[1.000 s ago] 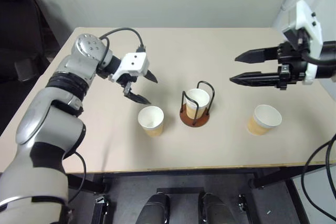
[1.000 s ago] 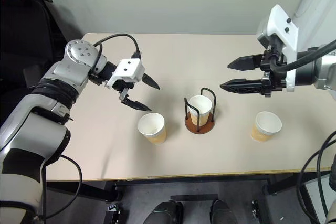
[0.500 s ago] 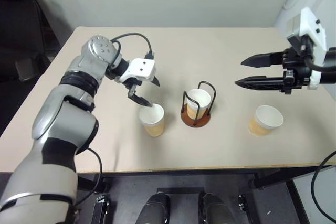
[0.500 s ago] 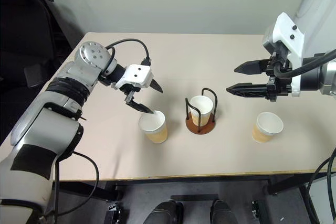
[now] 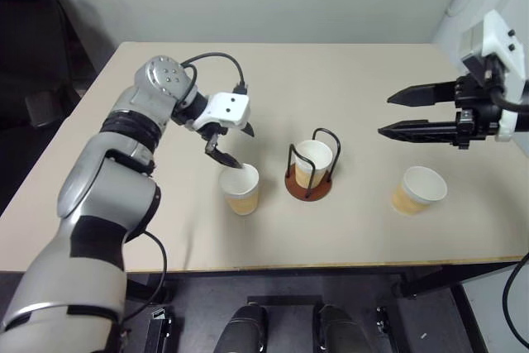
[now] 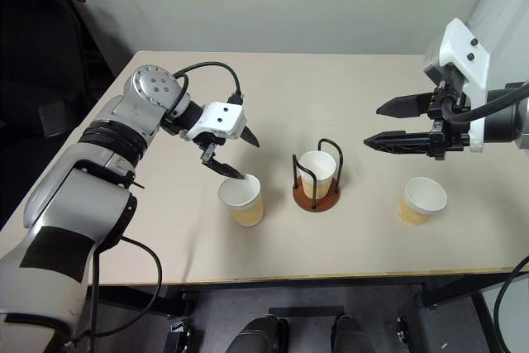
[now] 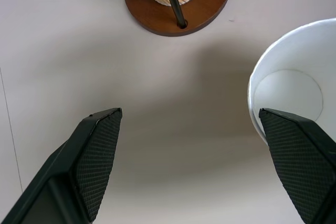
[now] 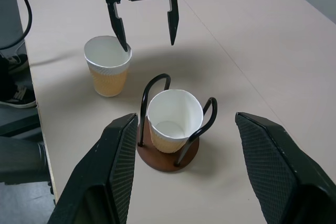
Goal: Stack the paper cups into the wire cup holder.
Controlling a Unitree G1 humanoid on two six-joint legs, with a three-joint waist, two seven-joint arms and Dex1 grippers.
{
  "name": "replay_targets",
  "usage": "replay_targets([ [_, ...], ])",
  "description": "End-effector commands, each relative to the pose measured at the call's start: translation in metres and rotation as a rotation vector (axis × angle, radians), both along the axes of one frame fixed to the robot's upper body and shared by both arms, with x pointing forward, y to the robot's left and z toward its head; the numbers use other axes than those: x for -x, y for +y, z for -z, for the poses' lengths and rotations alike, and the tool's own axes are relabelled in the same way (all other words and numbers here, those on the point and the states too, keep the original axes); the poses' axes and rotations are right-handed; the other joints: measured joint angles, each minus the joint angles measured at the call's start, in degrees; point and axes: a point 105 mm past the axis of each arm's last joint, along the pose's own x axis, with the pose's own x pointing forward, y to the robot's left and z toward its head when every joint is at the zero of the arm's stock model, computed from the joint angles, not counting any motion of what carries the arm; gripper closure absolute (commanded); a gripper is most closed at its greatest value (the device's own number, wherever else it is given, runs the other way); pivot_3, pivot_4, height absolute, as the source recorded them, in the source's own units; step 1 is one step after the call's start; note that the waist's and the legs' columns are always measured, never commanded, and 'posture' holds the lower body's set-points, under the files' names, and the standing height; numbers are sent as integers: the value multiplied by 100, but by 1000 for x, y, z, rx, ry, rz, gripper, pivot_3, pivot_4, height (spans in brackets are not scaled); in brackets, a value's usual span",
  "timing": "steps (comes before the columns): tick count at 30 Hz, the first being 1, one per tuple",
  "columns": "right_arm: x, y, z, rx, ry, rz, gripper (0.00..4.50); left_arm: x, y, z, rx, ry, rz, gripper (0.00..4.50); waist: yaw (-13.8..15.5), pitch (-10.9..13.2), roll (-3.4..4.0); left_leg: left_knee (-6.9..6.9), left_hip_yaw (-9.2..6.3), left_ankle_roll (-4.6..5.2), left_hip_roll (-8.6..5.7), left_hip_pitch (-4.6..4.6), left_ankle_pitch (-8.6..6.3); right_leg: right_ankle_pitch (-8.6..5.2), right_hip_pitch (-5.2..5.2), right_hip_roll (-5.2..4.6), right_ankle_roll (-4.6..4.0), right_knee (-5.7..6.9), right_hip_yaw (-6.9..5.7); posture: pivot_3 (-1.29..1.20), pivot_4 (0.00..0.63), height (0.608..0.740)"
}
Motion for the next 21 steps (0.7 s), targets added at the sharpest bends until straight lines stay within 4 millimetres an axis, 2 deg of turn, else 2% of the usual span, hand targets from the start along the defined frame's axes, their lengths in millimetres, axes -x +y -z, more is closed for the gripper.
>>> replay_targets([
  [1,5,-1,-10,4,-44,-12,1555,3,-9,-10,-3,-5,49,0,-2,0,0,-2,5,0,-1,0,0,0,1,6,0,1,-5,0,150,740],
  [16,6,-2,-8,14,-43,-15,1555,15,-17,19,-94,69,134,0,1,-1,0,10,10,5,-2,4,-2,9,8,6,15,1,-1,0,150,740],
  [19,5,-2,-8,17,-45,-17,1500,18,-18,22,-99,85,149,559,-3,-1,0,13,7,6,-4,4,-3,10,10,7,17,1,-2,0,150,740],
  [21,4,-3,-7,22,-44,-21,1500,20,-18,25,-101,102,153,1237,1,0,1,17,3,6,-3,5,-3,11,12,0,19,0,4,0,150,740],
])
